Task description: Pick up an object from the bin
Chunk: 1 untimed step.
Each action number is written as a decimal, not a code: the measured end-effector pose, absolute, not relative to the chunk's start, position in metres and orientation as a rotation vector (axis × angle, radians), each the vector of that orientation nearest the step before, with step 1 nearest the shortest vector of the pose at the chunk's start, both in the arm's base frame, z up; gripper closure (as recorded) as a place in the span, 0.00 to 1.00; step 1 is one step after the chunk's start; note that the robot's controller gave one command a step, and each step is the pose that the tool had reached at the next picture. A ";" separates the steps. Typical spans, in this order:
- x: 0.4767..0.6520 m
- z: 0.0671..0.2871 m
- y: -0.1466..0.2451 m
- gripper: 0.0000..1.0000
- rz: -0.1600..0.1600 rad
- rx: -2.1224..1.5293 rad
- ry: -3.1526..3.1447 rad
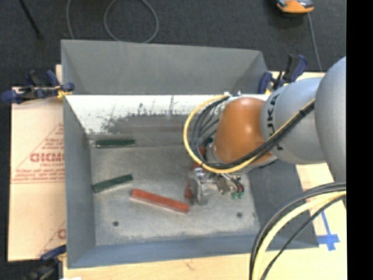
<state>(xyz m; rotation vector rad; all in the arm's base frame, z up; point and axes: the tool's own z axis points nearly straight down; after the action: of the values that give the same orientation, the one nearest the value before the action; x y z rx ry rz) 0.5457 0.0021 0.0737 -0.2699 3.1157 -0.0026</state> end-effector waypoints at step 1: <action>0.543 0.071 0.002 0.00 -0.001 -0.274 3.125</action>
Offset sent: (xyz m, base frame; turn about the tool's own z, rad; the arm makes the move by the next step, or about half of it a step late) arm 0.0000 0.0000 0.0000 0.0000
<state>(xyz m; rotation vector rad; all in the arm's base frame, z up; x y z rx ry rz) 0.5428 0.0023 0.0711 -0.2738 3.1250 -0.0014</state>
